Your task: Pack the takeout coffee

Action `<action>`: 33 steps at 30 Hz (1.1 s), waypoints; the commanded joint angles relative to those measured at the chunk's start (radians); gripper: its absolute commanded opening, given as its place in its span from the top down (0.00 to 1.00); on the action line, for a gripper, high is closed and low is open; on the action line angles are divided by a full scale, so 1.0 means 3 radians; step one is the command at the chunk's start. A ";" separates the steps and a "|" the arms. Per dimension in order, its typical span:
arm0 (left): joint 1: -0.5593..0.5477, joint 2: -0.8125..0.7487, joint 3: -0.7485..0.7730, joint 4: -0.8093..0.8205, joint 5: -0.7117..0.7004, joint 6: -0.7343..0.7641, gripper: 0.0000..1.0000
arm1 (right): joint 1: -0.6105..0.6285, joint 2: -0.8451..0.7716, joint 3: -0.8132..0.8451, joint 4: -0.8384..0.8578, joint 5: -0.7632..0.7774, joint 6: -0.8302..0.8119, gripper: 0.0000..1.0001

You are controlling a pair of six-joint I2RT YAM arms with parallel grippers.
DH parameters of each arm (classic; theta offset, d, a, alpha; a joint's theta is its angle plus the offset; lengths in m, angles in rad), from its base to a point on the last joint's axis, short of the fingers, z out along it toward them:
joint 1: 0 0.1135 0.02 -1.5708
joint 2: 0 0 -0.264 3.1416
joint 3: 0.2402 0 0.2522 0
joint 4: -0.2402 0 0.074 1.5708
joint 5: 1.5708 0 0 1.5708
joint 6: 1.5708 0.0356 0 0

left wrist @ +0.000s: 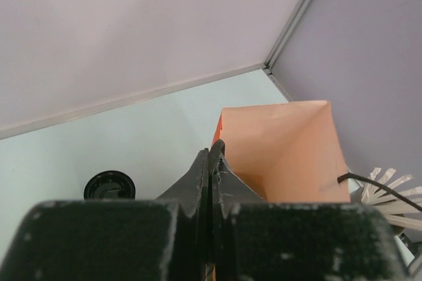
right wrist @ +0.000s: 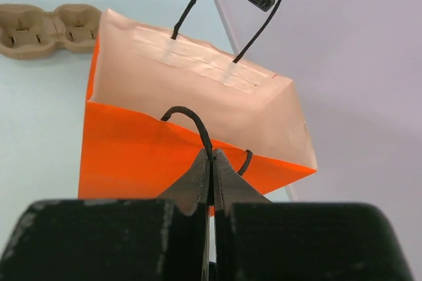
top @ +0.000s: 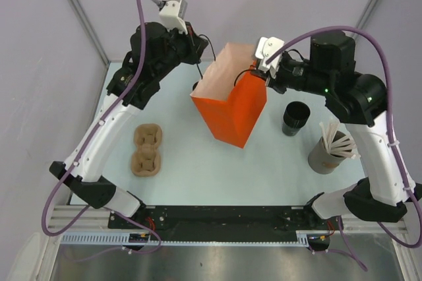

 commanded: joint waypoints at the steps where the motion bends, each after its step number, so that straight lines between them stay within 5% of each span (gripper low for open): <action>1: -0.0055 -0.0131 -0.0144 -0.0055 -0.0008 0.0032 0.99 | -0.0010 -0.0125 -0.0228 0.0032 -0.0165 0.0058 1.00; 8: -0.0152 -0.0254 -0.1069 0.0123 0.0079 -0.0065 0.93 | 0.0041 -0.0468 -0.1236 0.0084 -0.0160 -0.0054 0.99; 11: -0.0244 -0.0219 -0.1249 0.0144 0.0079 -0.0040 0.84 | 0.0087 -0.0519 -0.1319 -0.0049 -0.0110 -0.0161 0.85; 12: -0.0264 -0.0213 -0.1229 0.0124 0.0160 -0.0030 0.80 | 0.0098 -0.0504 -0.1294 -0.0075 -0.0084 -0.0167 0.67; 16: -0.0270 -0.0193 -0.0969 0.0022 0.0141 -0.0009 0.70 | 0.0103 -0.0438 -0.0906 -0.0212 -0.0119 -0.0131 0.37; 21: -0.0270 -0.0193 -0.0540 -0.0111 0.0166 0.0052 0.28 | 0.0098 -0.0320 -0.0374 -0.0392 -0.0410 -0.0085 0.15; 27: -0.0264 -0.0218 -0.0324 -0.0209 0.0146 0.0073 0.10 | 0.0072 -0.0253 -0.0286 -0.0275 -0.0595 0.0124 0.07; 33: -0.0264 -0.0285 -0.0395 -0.0193 0.0039 0.0180 0.02 | 0.0021 -0.0197 -0.0521 0.0426 0.0207 0.0661 0.00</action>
